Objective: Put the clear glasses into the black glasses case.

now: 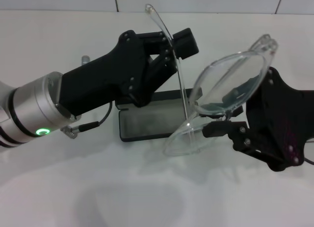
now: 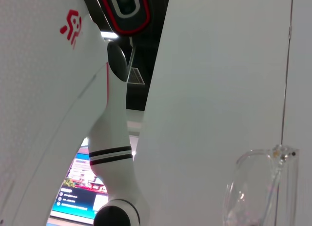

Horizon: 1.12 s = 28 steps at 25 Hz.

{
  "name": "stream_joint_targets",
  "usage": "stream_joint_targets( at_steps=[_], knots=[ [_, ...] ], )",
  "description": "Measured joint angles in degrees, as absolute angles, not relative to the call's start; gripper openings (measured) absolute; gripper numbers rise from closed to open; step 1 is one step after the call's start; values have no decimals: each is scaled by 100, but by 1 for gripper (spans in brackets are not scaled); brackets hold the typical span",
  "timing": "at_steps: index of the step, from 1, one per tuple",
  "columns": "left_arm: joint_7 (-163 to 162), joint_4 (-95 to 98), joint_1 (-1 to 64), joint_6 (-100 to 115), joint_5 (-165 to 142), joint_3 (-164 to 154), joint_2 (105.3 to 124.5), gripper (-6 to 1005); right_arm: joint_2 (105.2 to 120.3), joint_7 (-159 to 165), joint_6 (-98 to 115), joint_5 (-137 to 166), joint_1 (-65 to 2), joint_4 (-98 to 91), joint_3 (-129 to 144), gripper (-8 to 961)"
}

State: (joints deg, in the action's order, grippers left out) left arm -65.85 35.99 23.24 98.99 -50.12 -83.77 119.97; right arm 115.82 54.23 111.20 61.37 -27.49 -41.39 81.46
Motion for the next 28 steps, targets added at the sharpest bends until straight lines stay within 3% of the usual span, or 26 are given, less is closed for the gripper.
stream_joint_targets(
  at_steps=[28],
  knots=[
    [-6624,3885,2347,9905,-5003,-8735,11997,56,11573,5432,10723,6134,-2797,-4061,8246,97]
  ],
)
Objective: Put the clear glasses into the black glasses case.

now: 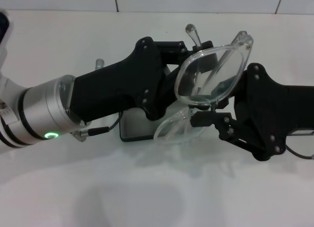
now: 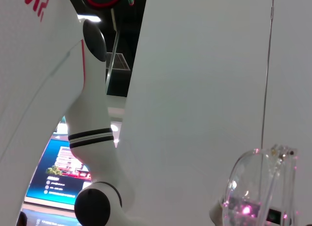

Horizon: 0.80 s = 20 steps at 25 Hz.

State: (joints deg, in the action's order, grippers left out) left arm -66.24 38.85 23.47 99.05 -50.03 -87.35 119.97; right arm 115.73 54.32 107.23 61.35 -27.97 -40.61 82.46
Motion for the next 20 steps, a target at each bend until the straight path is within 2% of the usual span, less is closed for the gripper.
stream_joint_targets(
  at_steps=[9,20],
  knots=[
    [-6567,3885,2244,9905,-4988,-8438,11963,57,11574,5493,10814,6134,-2790,-4095,8237,97],
    [-6610,3895,1645,10106,-5044,-7691,11850,58,11472,6925,10627,7002,-2790,-4765,7263,96]
  ],
)
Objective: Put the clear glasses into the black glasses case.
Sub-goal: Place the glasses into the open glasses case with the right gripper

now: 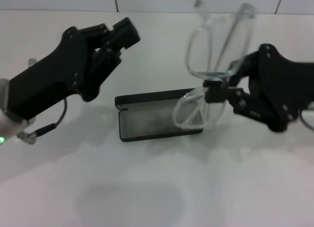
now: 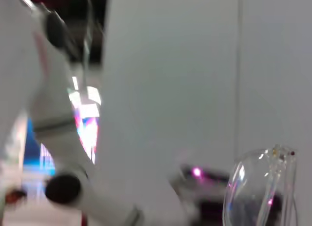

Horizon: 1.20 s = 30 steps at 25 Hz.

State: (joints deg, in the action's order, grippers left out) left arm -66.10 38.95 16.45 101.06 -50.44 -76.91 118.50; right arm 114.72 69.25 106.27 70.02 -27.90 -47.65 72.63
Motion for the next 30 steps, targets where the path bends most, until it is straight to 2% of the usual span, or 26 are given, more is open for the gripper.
stream_joint_targets(
  at_steps=[5,8,9,10,12,13,14,19,26,30],
  knots=[
    [-6762,3929,1505,10348,-5240,-7644,11735,58,11309,9217,10073,8910,-3087,-6692,6762,97],
    [-6837,3992,1488,10372,-5394,-7643,11675,58,11269,9933,10112,9544,-3311,-7302,6688,97],
    [-6942,4149,1438,10386,-5612,-7643,11600,58,11260,10220,10161,9819,-3434,-7549,6663,97],
    [-7217,4682,1165,10394,-6151,-7592,11436,58,11259,10696,10280,10419,-3725,-7989,6644,97],
    [-7391,5008,950,10394,-6488,-7434,11385,58,11284,10989,10424,10989,-4012,-8301,6657,97],
    [-7567,5345,709,10401,-6943,-7122,11410,58,11348,11140,10665,11539,-4304,-8467,6675,97],
    [-7567,5345,709,10401,-6943,-7122,11410,58,11348,11140,10665,11539,-4304,-8467,6675,97],
    [-7646,5666,406,10424,-7817,-6407,11669,59,11551,11290,11247,12645,-5026,-8479,6814,97],
    [-7604,5652,357,10501,-8042,-6331,11692,59,11598,11541,10991,13523,-5962,-7770,7999,97],
    [-7459,5624,349,10502,-8206,-6319,11679,59,11617,11658,10354,13584,-5911,-7621,8712,96]
  ],
)
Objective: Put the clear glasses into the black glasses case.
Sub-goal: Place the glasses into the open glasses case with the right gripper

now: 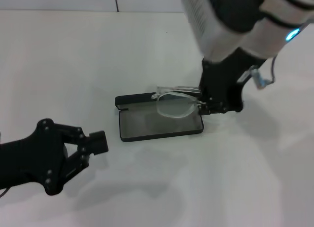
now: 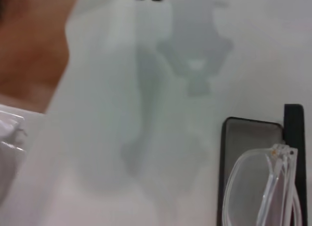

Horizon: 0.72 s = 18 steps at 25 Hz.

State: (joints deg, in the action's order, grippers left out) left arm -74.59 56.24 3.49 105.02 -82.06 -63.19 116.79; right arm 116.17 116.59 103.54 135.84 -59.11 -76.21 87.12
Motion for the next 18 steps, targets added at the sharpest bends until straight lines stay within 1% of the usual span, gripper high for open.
stream_joint_targets(
  at_steps=[7,18],
  knots=[
    [-7409,5660,436,10503,-8623,-6026,11653,59,11619,11758,9362,13752,-5639,-7603,9741,96],
    [-7383,5618,556,10493,-8686,-5990,11668,58,11618,11842,8574,13707,-5660,-7338,10361,96]
  ],
)
